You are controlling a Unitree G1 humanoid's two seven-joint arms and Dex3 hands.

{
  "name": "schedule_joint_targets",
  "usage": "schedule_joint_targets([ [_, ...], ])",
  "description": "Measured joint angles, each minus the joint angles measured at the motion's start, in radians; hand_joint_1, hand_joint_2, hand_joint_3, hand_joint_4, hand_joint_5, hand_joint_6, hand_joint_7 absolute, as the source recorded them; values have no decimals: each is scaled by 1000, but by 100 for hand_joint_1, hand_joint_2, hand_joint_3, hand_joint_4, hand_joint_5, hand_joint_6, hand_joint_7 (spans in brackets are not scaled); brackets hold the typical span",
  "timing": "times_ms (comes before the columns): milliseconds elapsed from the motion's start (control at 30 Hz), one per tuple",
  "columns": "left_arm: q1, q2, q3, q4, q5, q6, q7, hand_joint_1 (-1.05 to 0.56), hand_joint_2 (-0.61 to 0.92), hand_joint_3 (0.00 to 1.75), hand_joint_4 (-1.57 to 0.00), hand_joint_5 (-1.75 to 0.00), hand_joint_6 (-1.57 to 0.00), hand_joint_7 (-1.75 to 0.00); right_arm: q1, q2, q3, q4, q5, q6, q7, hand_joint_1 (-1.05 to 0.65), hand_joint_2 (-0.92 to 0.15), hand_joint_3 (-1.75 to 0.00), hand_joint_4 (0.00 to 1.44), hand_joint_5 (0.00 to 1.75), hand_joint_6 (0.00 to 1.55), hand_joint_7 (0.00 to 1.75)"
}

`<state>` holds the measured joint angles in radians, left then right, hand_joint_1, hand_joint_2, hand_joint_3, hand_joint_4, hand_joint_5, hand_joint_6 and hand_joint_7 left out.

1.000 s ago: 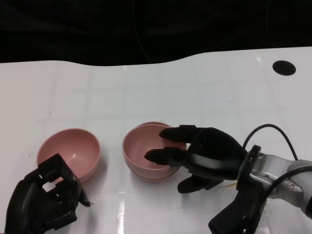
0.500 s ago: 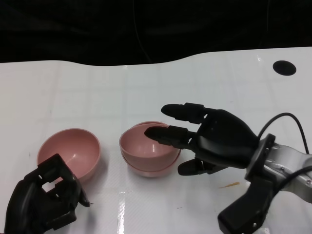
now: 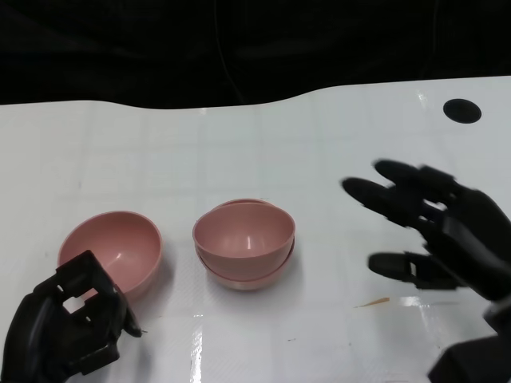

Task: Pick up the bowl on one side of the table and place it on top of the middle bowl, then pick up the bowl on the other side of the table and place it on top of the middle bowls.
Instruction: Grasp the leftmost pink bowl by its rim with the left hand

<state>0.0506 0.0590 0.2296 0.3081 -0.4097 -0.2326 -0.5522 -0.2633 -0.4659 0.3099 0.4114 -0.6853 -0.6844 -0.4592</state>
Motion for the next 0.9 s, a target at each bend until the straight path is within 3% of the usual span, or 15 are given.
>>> schedule_joint_targets([
  [200,-4,20,20,29,-22,-1,-32,0,50,131,-80,-175,-75,-153,60,78,-42,196,249,-194,69,-50,-92,-16,66,9,64,5],
  [300,-4,25,32,31,-27,-7,-44,0,51,130,-78,-175,-75,-152,73,131,-73,279,342,-249,109,-45,-92,-14,80,11,74,7],
  [433,-5,27,41,41,-34,-10,-56,-1,52,126,-77,-175,-76,-152,89,201,-114,342,462,-273,183,-20,-92,-21,111,21,99,11],
  [467,-5,27,44,43,-35,-10,-59,-1,52,126,-76,-175,-76,-152,91,214,-122,354,490,-278,210,-17,-92,-23,116,27,105,12],
  [567,-6,27,46,44,-35,-10,-62,-1,53,124,-75,-175,-75,-153,92,237,-147,373,556,-290,299,-11,-92,-32,105,88,124,8],
  [700,-6,27,48,44,-35,-10,-63,-2,54,123,-75,-175,-74,-154,92,252,-182,380,594,-290,372,-9,-92,-34,102,102,128,7],
  [733,-6,27,48,44,-35,-10,-64,-2,54,123,-74,-175,-73,-154,92,255,-188,380,606,-290,391,-10,-86,-51,93,135,125,31],
  [767,-5,27,48,43,-36,-10,-64,-2,54,122,-73,-175,-72,-154,92,258,-192,380,620,-289,415,-10,-77,-72,85,158,101,90],
  [800,-5,27,48,42,-37,-10,-64,-1,54,122,-73,-175,-72,-154,94,262,-194,378,641,-285,442,-10,-73,-81,82,166,89,117],
  [867,-4,26,48,38,-40,-9,-65,-1,55,122,-72,-175,-71,-154,101,275,-205,373,686,-267,503,-10,-70,-89,78,173,77,147],
  [900,-4,25,48,35,-41,-9,-65,-1,55,121,-72,-175,-70,-155,105,281,-210,367,712,-252,539,-10,-69,-90,78,174,75,152],
])
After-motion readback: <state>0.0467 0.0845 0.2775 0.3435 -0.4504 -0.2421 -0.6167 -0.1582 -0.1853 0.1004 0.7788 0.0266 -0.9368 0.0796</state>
